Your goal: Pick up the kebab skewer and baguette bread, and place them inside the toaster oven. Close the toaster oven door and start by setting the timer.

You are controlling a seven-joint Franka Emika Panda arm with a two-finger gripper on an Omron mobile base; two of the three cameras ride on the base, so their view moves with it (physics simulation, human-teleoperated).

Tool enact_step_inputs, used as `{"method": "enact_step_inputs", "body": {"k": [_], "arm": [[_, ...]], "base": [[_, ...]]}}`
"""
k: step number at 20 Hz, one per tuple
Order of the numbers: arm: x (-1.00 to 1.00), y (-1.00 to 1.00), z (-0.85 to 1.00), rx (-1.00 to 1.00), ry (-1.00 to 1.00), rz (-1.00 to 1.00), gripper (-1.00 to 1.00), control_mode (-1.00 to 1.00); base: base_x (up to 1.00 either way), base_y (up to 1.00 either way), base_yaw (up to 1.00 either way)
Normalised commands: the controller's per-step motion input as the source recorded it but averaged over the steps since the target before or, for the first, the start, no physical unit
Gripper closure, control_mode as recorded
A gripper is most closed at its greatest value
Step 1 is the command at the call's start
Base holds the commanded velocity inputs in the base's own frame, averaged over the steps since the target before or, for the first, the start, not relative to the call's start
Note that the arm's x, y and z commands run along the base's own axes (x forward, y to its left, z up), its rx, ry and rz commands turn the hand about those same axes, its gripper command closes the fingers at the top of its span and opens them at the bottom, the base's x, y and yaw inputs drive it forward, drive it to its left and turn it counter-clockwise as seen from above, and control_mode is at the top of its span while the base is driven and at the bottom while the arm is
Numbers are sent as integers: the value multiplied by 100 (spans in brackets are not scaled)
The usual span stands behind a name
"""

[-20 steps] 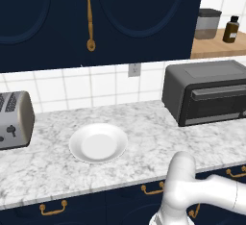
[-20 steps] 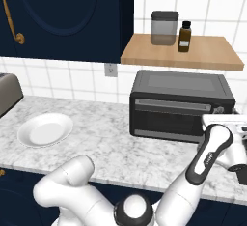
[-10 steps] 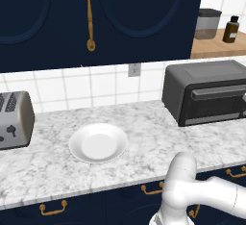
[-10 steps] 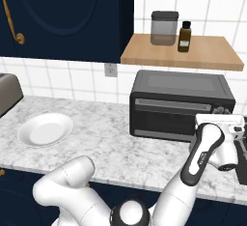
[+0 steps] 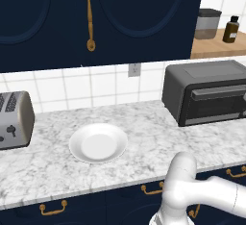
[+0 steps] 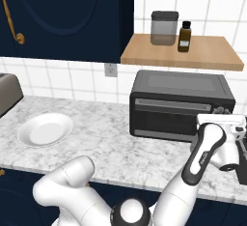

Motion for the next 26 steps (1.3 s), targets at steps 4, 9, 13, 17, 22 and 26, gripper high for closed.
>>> {"method": "enact_step_inputs", "body": {"k": [4, 9, 13, 17, 22, 26], "arm": [[0, 4, 0, 0, 0, 3, 100, -100], [0, 1, 1, 0, 0, 0, 100, -100], [0, 0, 2, 2, 0, 0, 100, -100], [0, 0, 9, 10, 0, 0, 100, -100], [2, 0, 10, 11, 0, 0, 100, -100], [4, 3, 7, 10, 0, 0, 100, -100]], "base": [[0, 0, 0], [0, 0, 0], [0, 0, 0], [0, 0, 0], [0, 0, 0], [0, 0, 0]]}}
